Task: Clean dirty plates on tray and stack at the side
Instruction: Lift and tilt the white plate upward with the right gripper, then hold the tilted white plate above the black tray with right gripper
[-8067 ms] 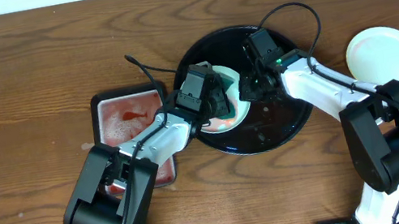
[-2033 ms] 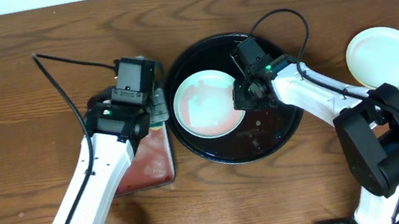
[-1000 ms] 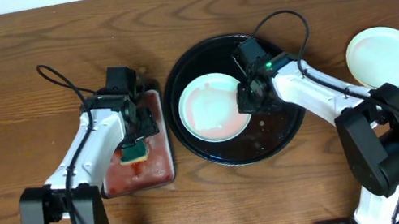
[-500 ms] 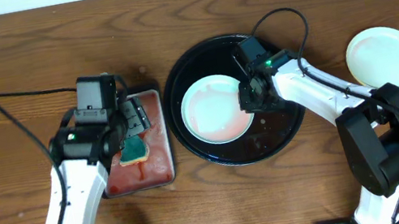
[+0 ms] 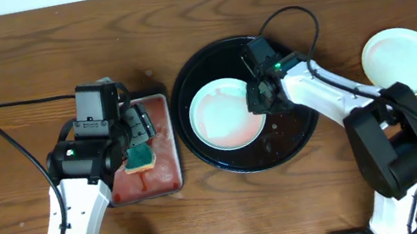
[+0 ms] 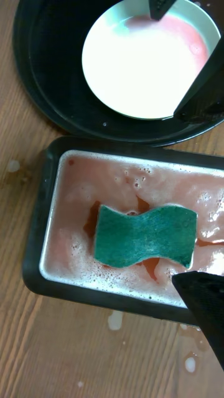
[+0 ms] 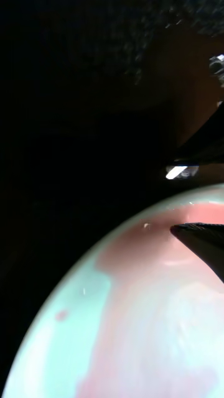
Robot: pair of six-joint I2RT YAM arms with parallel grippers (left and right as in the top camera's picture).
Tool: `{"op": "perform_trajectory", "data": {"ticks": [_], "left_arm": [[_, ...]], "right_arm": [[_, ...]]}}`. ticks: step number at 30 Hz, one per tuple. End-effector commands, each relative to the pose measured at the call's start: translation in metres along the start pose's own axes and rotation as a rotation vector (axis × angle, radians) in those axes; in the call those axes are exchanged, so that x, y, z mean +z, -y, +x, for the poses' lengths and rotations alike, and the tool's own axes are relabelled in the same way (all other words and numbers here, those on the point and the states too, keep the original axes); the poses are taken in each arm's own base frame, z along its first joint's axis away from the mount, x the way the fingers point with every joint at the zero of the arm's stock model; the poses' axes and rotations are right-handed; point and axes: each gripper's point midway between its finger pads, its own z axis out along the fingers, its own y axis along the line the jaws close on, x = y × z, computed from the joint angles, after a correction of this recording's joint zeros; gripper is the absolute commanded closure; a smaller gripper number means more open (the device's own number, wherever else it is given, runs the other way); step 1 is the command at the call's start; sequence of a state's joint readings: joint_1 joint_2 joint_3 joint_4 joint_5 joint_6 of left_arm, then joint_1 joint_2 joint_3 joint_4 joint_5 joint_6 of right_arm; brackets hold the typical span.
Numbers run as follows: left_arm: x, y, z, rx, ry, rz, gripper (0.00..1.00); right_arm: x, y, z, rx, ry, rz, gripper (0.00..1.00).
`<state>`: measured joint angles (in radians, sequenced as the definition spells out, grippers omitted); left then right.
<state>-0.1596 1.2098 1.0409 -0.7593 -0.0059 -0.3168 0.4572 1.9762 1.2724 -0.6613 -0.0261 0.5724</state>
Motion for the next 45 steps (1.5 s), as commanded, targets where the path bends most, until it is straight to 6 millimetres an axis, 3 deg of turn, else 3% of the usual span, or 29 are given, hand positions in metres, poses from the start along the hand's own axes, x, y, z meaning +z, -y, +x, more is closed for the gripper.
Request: {"op": "perform_trajectory", "data": {"ticks": [1,4,11,16,21,30,38,45], "left_arm": [[0.000,-0.001,0.001,0.009,-0.001,-0.003,0.24],[0.000,-0.001,0.001,0.009,-0.001,-0.003,0.24],[0.000,-0.001,0.001,0.009,-0.003,-0.003,0.24],[0.000,-0.001,0.001,0.008,-0.002,-0.003,0.23],[0.000,-0.001,0.001,0.009,-0.003,-0.003,0.23],[0.000,-0.001,0.001,0.008,-0.002,-0.003,0.24],[0.000,-0.001,0.001,0.008,-0.002,-0.003,0.23],[0.000,-0.001,0.001,0.009,-0.002,-0.003,0.23]], "right_arm": [[0.011,0.006,-0.003,-0.001,-0.010,0.022,0.74],[0.014,0.006,-0.002,-0.002,-0.016,0.024,0.99],[0.006,0.005,-0.006,-0.018,-0.003,0.020,0.99],[-0.030,0.018,-0.027,-0.012,0.086,0.105,0.99],[-0.085,0.038,-0.049,-0.024,0.216,0.239,0.99],[-0.166,0.079,-0.064,-0.005,0.421,0.463,0.99],[-0.206,0.097,-0.067,-0.066,0.540,0.677,0.99],[-0.228,0.082,-0.067,-0.145,0.646,0.802,0.99]]}}
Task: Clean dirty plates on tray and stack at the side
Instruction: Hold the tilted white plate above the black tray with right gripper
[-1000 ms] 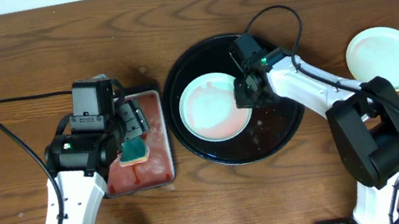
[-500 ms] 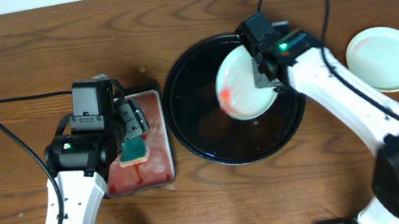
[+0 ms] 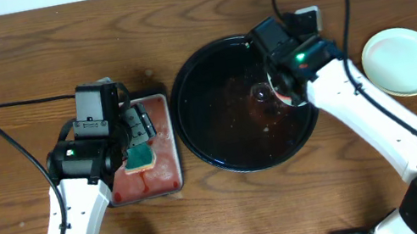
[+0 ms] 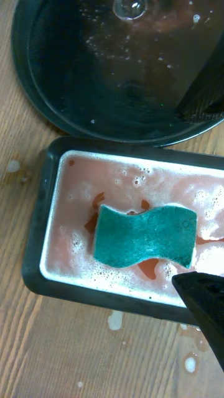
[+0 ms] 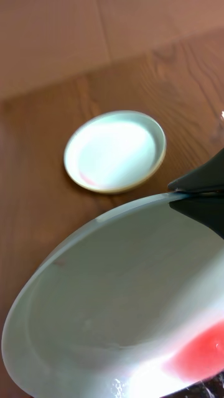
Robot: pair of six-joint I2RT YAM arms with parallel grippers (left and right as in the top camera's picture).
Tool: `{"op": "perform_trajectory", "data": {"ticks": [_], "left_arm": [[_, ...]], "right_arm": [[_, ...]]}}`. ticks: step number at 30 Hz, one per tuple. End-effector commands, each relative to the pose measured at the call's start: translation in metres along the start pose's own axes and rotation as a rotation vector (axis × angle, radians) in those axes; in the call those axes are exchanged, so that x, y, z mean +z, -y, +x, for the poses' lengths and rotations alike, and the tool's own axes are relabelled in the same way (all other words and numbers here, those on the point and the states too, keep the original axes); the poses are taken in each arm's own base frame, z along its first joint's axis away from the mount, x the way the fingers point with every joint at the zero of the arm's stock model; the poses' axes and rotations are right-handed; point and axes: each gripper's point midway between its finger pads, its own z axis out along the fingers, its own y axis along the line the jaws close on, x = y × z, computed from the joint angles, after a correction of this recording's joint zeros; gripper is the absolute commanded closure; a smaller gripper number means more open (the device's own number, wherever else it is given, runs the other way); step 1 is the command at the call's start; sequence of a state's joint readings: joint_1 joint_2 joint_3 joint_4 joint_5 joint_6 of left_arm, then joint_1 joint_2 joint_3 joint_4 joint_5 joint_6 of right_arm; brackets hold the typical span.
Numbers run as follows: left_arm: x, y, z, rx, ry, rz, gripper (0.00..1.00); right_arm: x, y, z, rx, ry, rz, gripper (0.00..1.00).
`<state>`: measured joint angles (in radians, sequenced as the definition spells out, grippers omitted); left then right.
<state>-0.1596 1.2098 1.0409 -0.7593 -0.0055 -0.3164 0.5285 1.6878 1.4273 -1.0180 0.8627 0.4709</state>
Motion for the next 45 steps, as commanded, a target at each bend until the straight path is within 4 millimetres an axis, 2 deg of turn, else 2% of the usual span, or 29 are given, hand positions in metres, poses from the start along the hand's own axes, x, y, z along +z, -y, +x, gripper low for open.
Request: {"op": "perform_trajectory", "data": {"ticks": [1,13,22,32,45], "left_arm": [[0.000,-0.001,0.001,0.008,-0.002,-0.003,0.23],[0.000,-0.001,0.001,0.027,-0.001,-0.003,0.23],[0.000,0.000,-0.001,0.027,0.006,0.000,0.23],[0.000,-0.001,-0.001,0.027,0.006,-0.001,0.23],[0.000,-0.001,-0.001,0.027,0.006,0.000,0.23]], "right_arm": [[-0.023,0.018,-0.023,-0.020,0.135,0.123,0.99],[-0.068,0.022,-0.043,-0.089,0.336,0.295,0.99],[-0.090,0.005,-0.051,-0.167,0.417,0.333,0.99],[-0.093,-0.015,-0.047,-0.275,0.442,0.395,0.99],[-0.094,-0.015,-0.048,-0.272,0.449,0.409,0.99]]}}
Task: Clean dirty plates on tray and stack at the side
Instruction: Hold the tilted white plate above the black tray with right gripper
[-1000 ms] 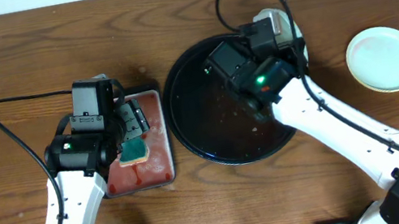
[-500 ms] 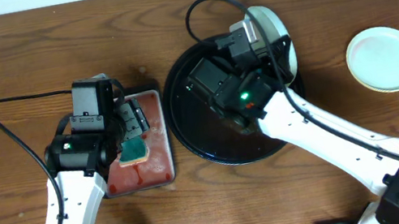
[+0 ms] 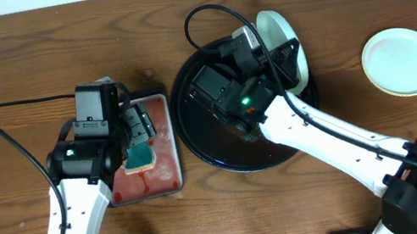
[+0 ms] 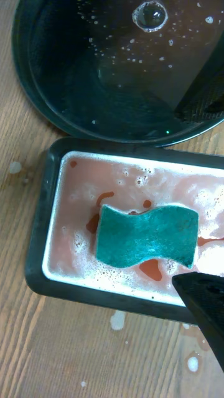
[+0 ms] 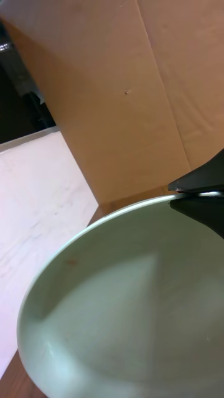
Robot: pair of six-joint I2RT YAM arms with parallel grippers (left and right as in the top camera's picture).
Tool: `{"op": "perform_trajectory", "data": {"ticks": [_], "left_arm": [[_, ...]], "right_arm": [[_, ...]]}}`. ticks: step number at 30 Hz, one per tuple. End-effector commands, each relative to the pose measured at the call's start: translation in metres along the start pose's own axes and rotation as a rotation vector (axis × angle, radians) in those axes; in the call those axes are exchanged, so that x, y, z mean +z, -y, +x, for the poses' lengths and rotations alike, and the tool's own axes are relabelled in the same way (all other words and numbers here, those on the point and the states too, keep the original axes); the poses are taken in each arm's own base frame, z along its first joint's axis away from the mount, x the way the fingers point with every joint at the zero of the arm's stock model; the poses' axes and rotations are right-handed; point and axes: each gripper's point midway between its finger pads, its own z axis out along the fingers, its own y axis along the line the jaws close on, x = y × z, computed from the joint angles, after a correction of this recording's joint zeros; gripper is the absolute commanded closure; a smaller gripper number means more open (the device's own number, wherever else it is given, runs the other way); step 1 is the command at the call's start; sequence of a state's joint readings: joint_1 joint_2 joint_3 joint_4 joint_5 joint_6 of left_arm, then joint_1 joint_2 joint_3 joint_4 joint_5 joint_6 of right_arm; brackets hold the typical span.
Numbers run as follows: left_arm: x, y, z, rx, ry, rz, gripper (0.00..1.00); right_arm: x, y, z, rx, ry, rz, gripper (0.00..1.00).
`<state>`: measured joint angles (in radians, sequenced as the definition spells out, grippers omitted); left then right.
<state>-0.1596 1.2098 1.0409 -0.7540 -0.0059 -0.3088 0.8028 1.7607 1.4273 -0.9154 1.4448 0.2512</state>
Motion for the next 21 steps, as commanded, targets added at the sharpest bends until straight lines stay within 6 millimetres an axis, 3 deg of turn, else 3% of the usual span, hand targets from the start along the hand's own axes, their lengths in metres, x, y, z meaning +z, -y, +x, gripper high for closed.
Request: {"op": "perform_trajectory", "data": {"ticks": [1,16,21], "left_arm": [[0.000,-0.001,0.000,0.019,0.001,-0.002,0.23],[0.000,-0.001,0.000,0.019,0.001,-0.002,0.23],[0.000,-0.001,0.001,0.019,0.000,-0.002,0.23]], "right_arm": [[-0.005,0.010,-0.008,0.020,0.025,0.042,0.99],[-0.005,0.008,-0.008,0.021,0.023,0.032,0.99],[-0.002,-0.022,0.007,0.073,-0.053,-0.152,0.99]]}}
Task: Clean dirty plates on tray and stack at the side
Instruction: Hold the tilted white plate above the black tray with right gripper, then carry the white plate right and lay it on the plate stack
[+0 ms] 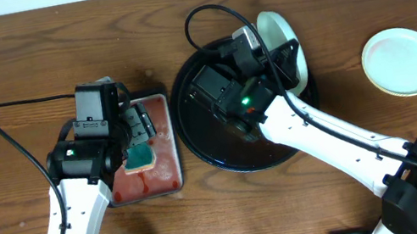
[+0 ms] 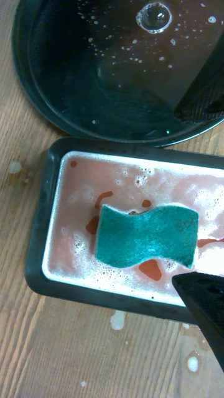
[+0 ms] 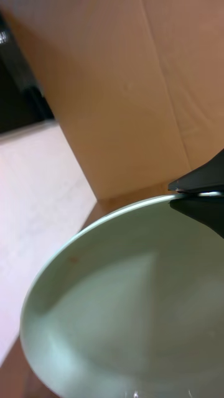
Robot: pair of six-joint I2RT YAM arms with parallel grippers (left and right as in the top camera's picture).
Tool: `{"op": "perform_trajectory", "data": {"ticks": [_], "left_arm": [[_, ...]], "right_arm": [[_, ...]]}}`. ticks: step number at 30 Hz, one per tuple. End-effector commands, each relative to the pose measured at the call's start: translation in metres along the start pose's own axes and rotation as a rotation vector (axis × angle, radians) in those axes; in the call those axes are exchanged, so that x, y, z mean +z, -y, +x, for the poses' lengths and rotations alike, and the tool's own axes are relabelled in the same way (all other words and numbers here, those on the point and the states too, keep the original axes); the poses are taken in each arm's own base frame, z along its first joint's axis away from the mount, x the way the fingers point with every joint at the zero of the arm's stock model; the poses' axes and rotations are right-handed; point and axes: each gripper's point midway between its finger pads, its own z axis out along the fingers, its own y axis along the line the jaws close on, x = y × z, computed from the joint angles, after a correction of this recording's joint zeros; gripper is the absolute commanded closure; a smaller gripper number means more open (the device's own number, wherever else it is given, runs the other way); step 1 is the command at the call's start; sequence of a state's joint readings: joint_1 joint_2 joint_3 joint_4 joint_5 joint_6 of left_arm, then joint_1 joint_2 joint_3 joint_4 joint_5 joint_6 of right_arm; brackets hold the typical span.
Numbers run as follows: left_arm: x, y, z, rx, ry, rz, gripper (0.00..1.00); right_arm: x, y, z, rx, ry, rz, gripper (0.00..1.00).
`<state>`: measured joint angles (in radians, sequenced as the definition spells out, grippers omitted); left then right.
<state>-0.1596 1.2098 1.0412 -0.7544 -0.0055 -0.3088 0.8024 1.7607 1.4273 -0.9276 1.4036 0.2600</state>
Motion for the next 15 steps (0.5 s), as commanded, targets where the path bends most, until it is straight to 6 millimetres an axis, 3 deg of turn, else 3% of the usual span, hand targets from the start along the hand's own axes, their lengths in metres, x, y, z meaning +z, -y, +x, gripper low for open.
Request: {"op": "perform_trajectory", "data": {"ticks": [1,3,6,15], "left_arm": [[0.000,-0.001,0.001,0.019,0.000,-0.003,0.23],[0.000,-0.001,0.001,0.020,-0.003,-0.004,0.23],[0.000,-0.001,0.001,0.020,-0.002,-0.004,0.23],[0.000,-0.001,0.001,0.019,-0.002,-0.004,0.23]], "right_arm": [[0.000,-0.024,0.011,0.120,-0.075,-0.165,0.99],[0.004,-0.040,0.030,0.245,-0.192,-0.265,0.99],[0.008,-0.057,0.044,0.347,-0.315,-0.372,0.99],[0.020,-0.088,0.050,0.517,-0.559,-0.797,0.99]]}}
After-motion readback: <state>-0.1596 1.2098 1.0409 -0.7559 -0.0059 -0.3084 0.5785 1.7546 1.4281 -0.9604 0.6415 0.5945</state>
